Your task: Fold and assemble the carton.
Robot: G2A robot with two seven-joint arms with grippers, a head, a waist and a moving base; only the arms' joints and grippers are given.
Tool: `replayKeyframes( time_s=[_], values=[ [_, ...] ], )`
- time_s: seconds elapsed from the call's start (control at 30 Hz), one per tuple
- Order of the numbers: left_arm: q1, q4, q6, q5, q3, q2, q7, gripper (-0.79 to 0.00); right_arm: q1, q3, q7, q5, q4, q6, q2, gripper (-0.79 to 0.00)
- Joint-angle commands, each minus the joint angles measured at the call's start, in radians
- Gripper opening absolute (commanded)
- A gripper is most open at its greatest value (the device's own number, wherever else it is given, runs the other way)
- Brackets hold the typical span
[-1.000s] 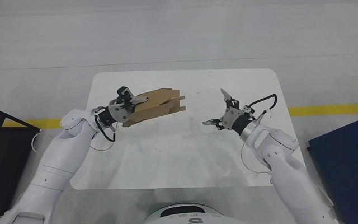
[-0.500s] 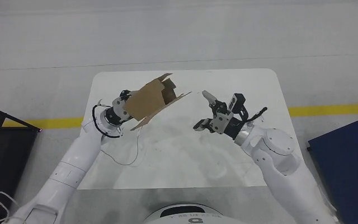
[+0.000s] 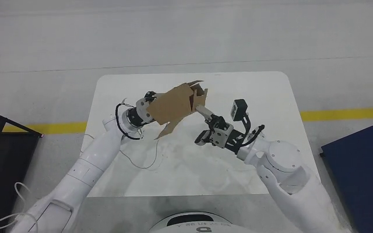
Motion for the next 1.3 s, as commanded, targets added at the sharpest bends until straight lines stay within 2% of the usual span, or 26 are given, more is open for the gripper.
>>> replayKeyframes(
  time_s=[0.0, 0.23, 0.37, 0.57, 0.67, 0.77, 1.0, 1.13, 1.27],
  values=[
    [0.002, 0.001, -0.013, 0.009, -0.001, -0.004, 0.007, -0.785, 0.009, -0.023, -0.003, -0.021, -0.005, 0.018, -0.001, 0.000],
    [0.020, -0.007, -0.021, 0.015, -0.015, -0.013, -0.015, -0.785, 0.058, -0.067, -0.033, -0.038, -0.005, 0.057, -0.010, 0.000],
    [0.030, 0.001, -0.011, 0.018, -0.033, -0.015, -0.019, -0.785, 0.053, -0.038, -0.038, -0.012, -0.007, 0.053, -0.011, 0.000],
    [0.053, 0.015, 0.084, -0.086, -0.047, -0.024, -0.047, -0.785, 0.003, 0.042, -0.116, 0.026, -0.024, 0.020, -0.011, 0.000],
    [0.062, 0.010, 0.111, -0.116, -0.046, -0.024, -0.020, -0.785, -0.042, 0.095, -0.144, 0.071, -0.032, 0.002, -0.010, 0.000],
    [0.053, 0.020, 0.098, -0.034, -0.057, -0.018, -0.033, -0.785, -0.069, 0.126, -0.134, 0.112, -0.036, 0.006, -0.009, 0.000],
    [0.053, 0.020, 0.098, -0.034, -0.057, -0.018, -0.033, -0.785, -0.070, 0.126, -0.138, 0.110, -0.029, 0.006, -0.009, 0.000],
    [0.064, 0.004, 0.128, -0.107, -0.060, -0.027, 0.001, -0.785, -0.069, 0.133, -0.147, 0.182, 0.054, -0.051, -0.017, 0.000],
    [0.060, -0.001, 0.149, -0.187, -0.054, -0.041, 0.018, -0.785, -0.058, 0.127, -0.157, 0.156, 0.065, -0.025, -0.018, 0.000]
  ],
)
